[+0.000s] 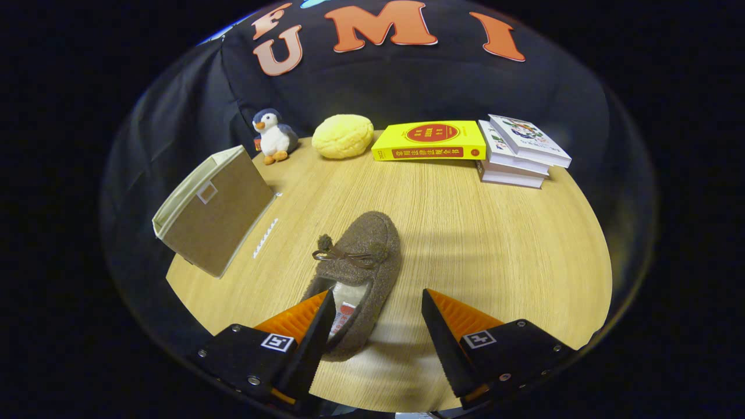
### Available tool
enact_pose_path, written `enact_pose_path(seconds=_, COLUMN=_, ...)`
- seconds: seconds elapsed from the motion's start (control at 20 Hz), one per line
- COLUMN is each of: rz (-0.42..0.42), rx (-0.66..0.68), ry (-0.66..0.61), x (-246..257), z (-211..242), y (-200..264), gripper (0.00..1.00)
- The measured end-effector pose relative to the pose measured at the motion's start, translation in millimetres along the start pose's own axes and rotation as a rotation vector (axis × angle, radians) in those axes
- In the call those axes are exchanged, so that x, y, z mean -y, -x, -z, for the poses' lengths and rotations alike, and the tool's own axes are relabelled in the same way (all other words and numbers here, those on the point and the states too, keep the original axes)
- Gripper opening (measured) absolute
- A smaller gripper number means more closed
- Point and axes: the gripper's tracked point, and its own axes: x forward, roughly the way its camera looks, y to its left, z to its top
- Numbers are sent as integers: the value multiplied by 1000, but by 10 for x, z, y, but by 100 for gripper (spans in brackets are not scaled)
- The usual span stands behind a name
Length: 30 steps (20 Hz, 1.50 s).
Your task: Open the storage box then place both shoes into the box .Put the left shoe in first, then the right shoe, with the right side of both shoes facing outward in a uniform manner.
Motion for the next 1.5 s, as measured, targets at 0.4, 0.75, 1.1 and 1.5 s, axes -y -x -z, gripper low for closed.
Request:
enact_pose_path(seconds=0.4, rz=95, rx=-90, ry=7, x=59, z=121, y=-441, gripper=63)
enact_pose_path(seconds=0.75, rz=186, rx=-73, ry=-66, x=126, z=43, y=-602, gripper=12)
enact_pose_path(seconds=1.1, rz=165, rx=4, ry=-183, x=-282, z=-532, y=-197, gripper=4)
enact_pose_path(seconds=1.5, rz=35, rx=79, ry=-199, x=-1565, z=-1519, y=177, gripper=4)
